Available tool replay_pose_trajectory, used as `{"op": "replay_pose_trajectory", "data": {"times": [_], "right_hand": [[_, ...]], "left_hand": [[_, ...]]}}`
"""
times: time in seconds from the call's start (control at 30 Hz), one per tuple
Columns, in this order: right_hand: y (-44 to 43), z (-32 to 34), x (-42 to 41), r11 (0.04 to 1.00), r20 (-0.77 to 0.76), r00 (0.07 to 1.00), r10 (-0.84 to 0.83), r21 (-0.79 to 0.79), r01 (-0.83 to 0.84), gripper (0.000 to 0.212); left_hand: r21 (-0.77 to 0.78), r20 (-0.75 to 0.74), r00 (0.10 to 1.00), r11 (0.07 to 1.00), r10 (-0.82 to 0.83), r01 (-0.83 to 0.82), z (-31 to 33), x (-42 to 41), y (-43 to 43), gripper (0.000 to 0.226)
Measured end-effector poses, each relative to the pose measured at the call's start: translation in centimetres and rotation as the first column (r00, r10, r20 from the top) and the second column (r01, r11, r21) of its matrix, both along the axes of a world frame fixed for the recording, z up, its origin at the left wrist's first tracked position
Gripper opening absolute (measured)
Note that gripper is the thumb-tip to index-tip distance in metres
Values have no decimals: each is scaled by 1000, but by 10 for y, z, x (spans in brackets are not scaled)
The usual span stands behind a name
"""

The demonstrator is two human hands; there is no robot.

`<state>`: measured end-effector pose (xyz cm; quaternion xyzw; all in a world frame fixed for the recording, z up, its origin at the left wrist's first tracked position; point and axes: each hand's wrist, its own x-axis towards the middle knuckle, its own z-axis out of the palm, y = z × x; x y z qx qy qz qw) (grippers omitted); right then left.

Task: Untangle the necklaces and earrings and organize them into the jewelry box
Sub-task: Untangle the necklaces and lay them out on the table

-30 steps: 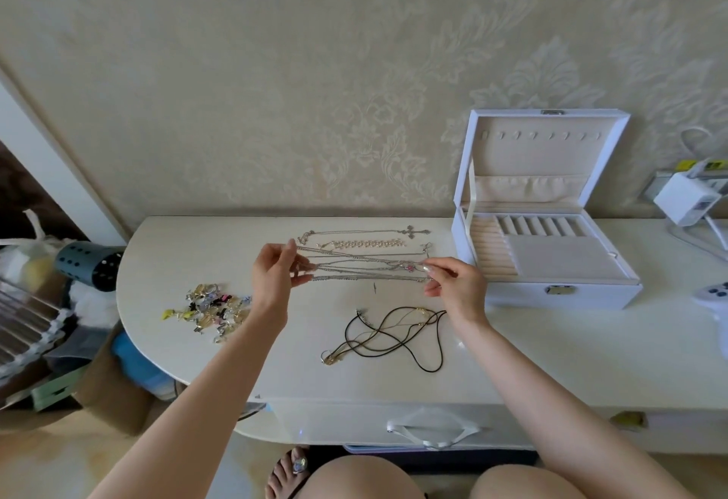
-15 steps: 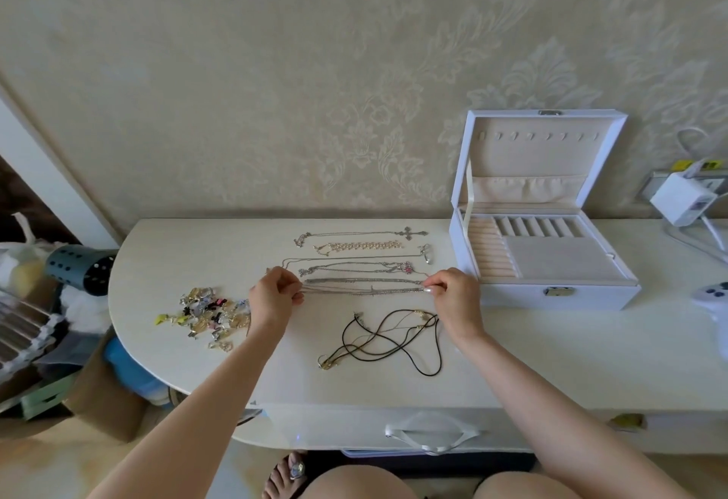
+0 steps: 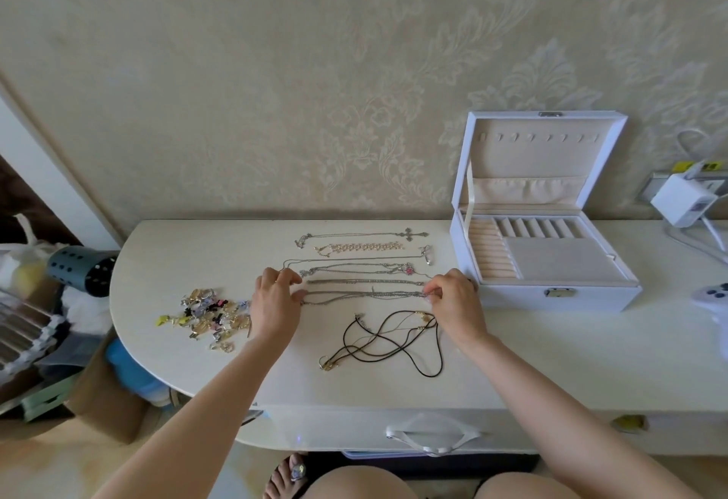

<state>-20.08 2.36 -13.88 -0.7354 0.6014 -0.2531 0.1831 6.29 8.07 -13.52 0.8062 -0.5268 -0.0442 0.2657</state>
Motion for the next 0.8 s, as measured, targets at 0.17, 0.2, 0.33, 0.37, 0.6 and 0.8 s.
{"op": "replay_pose_trajectory", "data": {"times": [0.17,0.2,0.33,0.37,0.6,0.8], "right_hand": [[11,13,8,993,-73,996,50,-102,-58,17],[14,18,13,990,-42,992,115,-79,-118,15],[23,24,29,940,-4,942,335,72,-334,6],[23,23,31,937,1,940,340,83,-339,5],[27,22,31,930,200,928,313,135,-342,17],[37,21,35,889,183,901,393,172,-423,35]], "left_hand": [[-120,43,969,962,-242,245,12,-32,9,14],[-66,35,951,949,-306,308,12,-39,10,19],[225,25,920,899,-392,377,9,-56,10,31],[232,8,922,898,-387,374,8,-58,10,29],[-15,-404,830,910,-385,415,22,-57,16,17],[-158,-520,745,904,-418,397,40,-49,20,19]]}}
